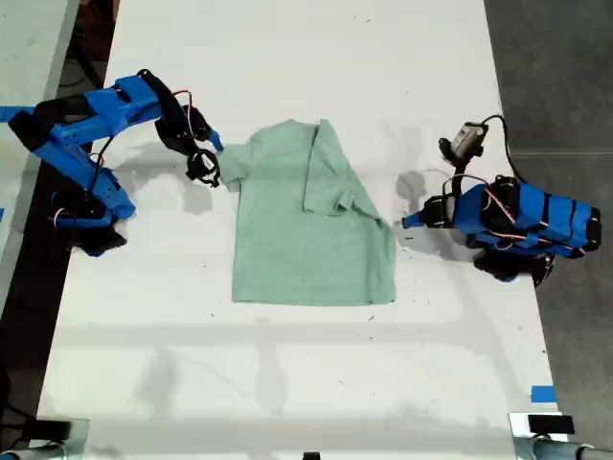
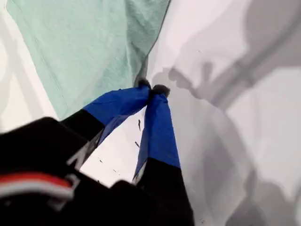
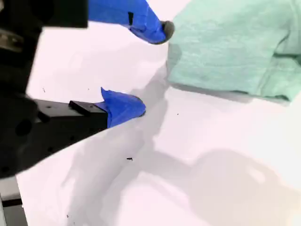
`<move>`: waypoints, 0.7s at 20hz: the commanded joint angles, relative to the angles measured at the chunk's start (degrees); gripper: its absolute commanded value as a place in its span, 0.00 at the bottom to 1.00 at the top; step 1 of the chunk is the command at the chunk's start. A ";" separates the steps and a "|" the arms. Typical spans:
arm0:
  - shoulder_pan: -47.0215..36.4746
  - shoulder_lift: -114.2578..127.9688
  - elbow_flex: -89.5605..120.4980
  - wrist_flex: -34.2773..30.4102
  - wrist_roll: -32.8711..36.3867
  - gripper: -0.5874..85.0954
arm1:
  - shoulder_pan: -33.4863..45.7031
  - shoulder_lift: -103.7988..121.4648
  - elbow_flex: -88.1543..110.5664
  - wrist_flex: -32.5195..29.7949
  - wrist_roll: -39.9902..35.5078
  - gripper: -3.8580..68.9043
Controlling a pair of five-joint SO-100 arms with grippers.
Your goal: Fold t shirt
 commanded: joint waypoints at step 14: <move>7.03 4.48 -3.16 -2.72 -4.48 0.23 | -0.44 0.88 4.48 -0.88 -0.70 0.08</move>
